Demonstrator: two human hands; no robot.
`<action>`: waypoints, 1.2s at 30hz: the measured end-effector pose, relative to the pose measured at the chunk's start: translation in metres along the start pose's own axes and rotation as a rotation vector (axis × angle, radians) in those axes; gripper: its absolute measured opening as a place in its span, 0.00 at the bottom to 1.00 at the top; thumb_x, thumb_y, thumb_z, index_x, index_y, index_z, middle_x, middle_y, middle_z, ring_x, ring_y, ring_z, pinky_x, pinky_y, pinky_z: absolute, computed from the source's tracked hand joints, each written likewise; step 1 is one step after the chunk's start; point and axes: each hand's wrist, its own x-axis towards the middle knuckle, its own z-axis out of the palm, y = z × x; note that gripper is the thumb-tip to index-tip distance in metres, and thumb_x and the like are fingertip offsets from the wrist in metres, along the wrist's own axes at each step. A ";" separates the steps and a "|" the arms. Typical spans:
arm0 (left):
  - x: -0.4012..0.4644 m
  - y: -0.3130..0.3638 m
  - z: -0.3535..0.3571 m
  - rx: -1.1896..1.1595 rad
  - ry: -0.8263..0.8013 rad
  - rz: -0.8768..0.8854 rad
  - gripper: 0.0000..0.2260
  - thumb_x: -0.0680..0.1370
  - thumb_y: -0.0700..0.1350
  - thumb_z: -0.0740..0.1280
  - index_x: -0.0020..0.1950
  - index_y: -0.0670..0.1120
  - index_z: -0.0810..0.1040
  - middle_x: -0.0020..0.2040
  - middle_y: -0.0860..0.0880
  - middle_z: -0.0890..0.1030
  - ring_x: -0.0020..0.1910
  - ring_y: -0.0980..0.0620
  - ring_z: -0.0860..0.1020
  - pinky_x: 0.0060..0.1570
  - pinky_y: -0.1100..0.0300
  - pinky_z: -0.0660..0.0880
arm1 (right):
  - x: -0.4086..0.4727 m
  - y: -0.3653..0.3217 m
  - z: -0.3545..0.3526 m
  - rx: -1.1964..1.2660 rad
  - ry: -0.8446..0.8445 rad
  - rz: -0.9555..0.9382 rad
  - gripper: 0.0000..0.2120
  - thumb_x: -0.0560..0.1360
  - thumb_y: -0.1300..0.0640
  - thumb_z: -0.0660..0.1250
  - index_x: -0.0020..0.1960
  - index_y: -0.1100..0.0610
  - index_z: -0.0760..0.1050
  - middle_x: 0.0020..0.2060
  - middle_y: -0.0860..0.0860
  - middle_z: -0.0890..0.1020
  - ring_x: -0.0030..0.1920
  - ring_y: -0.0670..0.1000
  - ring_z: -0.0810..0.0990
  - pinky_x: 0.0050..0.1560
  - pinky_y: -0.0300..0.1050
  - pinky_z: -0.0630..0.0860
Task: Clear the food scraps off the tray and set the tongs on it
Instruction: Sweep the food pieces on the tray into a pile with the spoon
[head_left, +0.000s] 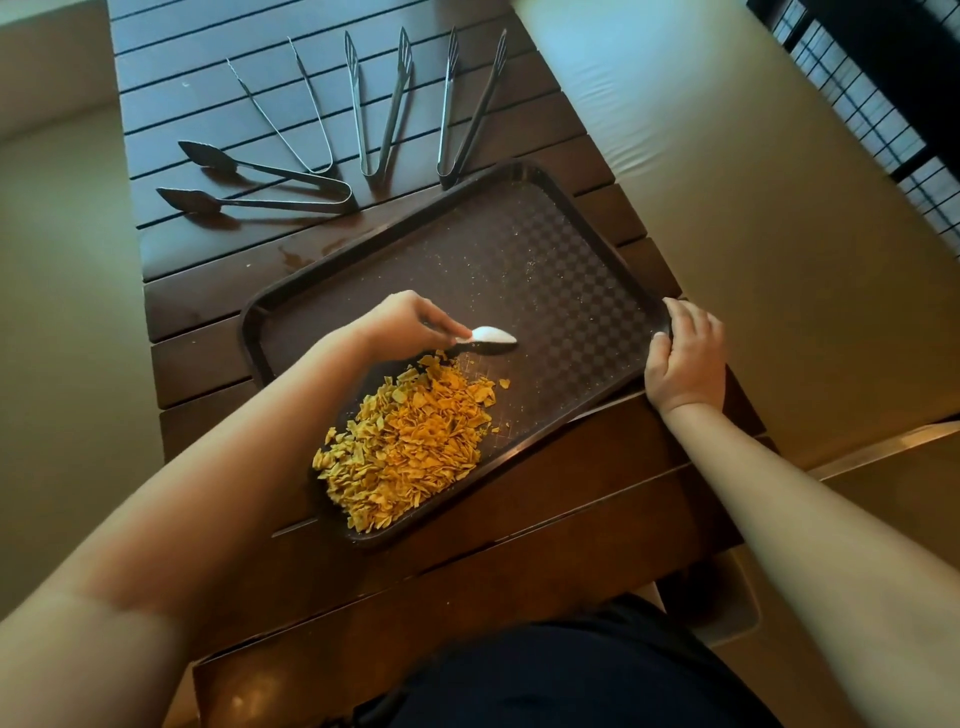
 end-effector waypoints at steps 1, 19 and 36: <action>-0.002 0.000 0.000 0.004 -0.026 0.002 0.11 0.76 0.42 0.66 0.56 0.53 0.81 0.45 0.57 0.73 0.43 0.61 0.72 0.47 0.64 0.66 | 0.000 0.000 0.000 0.000 0.000 -0.002 0.24 0.76 0.52 0.51 0.68 0.60 0.70 0.65 0.58 0.73 0.65 0.58 0.68 0.66 0.53 0.66; -0.038 -0.037 -0.011 0.247 -0.058 0.005 0.08 0.73 0.47 0.70 0.46 0.61 0.82 0.49 0.53 0.76 0.57 0.53 0.73 0.56 0.52 0.70 | 0.000 -0.001 0.000 -0.003 0.004 -0.003 0.26 0.76 0.51 0.49 0.68 0.61 0.69 0.65 0.59 0.73 0.65 0.59 0.68 0.65 0.54 0.67; -0.010 -0.034 -0.015 -0.059 0.204 -0.038 0.08 0.75 0.44 0.69 0.53 0.52 0.82 0.45 0.52 0.75 0.45 0.56 0.72 0.48 0.58 0.69 | -0.001 -0.001 0.000 0.000 0.005 -0.008 0.25 0.76 0.51 0.50 0.68 0.61 0.69 0.65 0.59 0.73 0.65 0.59 0.68 0.65 0.53 0.66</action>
